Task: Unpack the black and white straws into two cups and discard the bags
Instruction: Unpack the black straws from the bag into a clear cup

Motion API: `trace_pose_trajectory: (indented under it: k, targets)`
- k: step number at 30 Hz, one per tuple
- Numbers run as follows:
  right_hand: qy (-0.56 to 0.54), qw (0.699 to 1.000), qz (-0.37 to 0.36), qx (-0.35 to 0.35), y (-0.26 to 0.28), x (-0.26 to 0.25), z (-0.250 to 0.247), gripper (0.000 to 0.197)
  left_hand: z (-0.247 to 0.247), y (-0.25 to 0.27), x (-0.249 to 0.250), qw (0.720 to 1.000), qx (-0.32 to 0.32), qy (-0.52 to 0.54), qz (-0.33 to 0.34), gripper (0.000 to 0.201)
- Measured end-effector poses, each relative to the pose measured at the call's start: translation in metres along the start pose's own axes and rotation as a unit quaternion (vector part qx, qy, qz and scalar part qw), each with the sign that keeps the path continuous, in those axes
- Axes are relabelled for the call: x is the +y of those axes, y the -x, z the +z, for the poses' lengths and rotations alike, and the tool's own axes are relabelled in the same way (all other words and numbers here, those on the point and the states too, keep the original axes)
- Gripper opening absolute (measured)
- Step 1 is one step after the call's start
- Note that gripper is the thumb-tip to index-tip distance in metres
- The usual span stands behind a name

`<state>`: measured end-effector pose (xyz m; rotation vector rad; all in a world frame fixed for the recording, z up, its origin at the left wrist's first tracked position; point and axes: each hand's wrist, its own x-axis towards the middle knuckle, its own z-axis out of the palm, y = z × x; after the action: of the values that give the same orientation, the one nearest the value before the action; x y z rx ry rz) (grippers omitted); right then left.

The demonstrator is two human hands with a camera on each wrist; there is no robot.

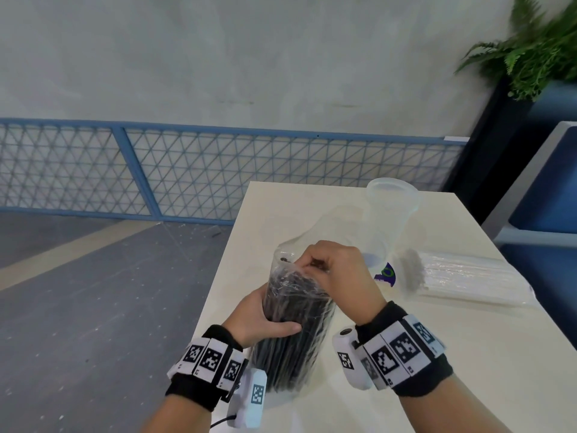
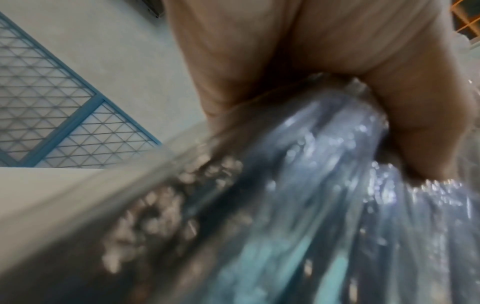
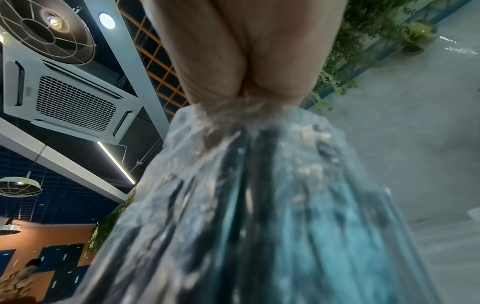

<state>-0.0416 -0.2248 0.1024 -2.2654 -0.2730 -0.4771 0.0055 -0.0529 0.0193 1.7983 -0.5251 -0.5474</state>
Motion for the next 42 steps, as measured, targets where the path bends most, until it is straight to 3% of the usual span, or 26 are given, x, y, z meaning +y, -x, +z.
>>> trace_pose_trajectory:
  k: [5,9,12,15,17,20,22,24,31,34,42]
  targets:
    - [-0.040,0.998,0.004,0.056,-0.012,-0.002,-0.012,0.006,-0.005,0.001,0.003,1.000,0.012,-0.018,-0.004,0.056]
    - [-0.073,0.994,0.015,0.084,-0.022,-0.008,-0.028,0.004,-0.004,0.002,0.002,0.999,0.027,-0.029,-0.005,0.066]
    - [-0.083,0.989,0.011,0.121,-0.027,-0.008,-0.035,0.009,-0.004,0.001,0.003,0.999,0.038,-0.030,-0.003,0.069]
    - [-0.104,0.979,0.016,0.172,-0.026,-0.008,-0.030,0.012,-0.007,0.000,0.006,0.998,0.054,-0.037,0.001,0.060]
    - [-0.119,0.973,0.032,0.193,-0.020,-0.005,-0.023,0.025,-0.008,0.001,0.008,0.998,0.065,-0.028,0.003,0.055]
    - [-0.179,0.969,0.099,0.135,-0.011,0.000,-0.015,0.044,-0.008,0.001,0.010,0.997,0.079,-0.009,0.008,0.054]
    - [-0.161,0.977,0.116,0.078,-0.009,0.002,-0.010,0.052,-0.008,0.001,0.012,0.997,0.073,-0.007,0.014,0.057]
    - [-0.165,0.977,0.124,0.063,-0.011,0.002,-0.008,0.055,-0.007,0.000,0.015,0.998,0.065,-0.003,0.019,0.058]
    - [-0.211,0.968,0.123,0.054,-0.010,0.002,0.002,0.043,-0.005,-0.003,0.038,0.992,0.083,0.042,0.080,0.074]
    - [-0.209,0.970,0.111,0.057,-0.008,0.001,0.007,0.036,-0.002,-0.005,0.048,0.986,0.105,0.061,0.116,0.069]
    - [-0.241,0.959,0.124,0.085,-0.009,0.000,0.013,0.026,0.000,-0.006,0.048,0.983,0.112,0.075,0.121,0.069]
